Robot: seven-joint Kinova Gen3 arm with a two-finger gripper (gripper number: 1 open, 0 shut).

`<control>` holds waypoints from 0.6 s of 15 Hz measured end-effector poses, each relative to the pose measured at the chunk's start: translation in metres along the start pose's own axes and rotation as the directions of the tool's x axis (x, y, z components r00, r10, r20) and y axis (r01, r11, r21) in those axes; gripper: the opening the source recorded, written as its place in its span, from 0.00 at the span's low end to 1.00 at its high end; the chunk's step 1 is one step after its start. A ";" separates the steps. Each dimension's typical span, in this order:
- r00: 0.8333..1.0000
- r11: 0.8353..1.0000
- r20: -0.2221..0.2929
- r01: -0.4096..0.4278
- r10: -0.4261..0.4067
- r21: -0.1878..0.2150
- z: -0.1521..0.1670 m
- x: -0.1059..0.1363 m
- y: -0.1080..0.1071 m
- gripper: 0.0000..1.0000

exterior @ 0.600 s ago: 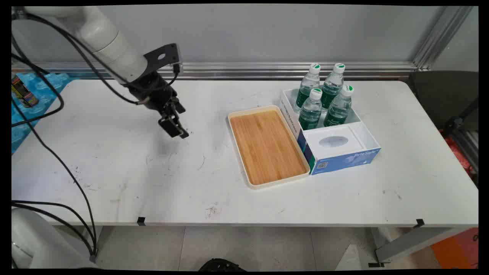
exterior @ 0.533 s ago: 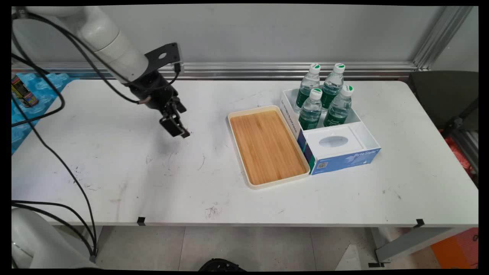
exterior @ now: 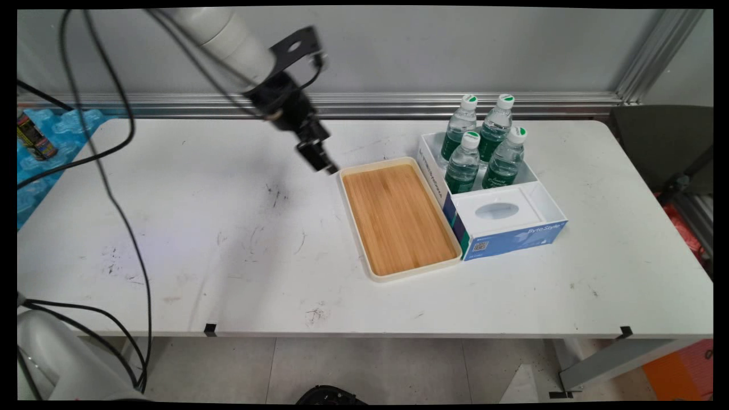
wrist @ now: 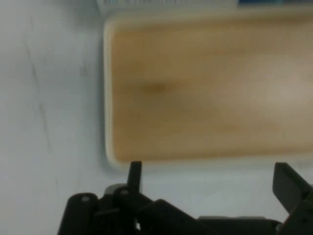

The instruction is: Pick up the green bottle from the white box

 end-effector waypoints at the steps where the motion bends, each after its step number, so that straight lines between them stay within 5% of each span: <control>1: 1.000 1.000 -0.022 -0.005 0.005 -0.003 0.002 0.011 -0.002 1.00; 9: 0.983 0.999 -0.176 -0.052 0.050 -0.003 0.034 0.088 0.007 1.00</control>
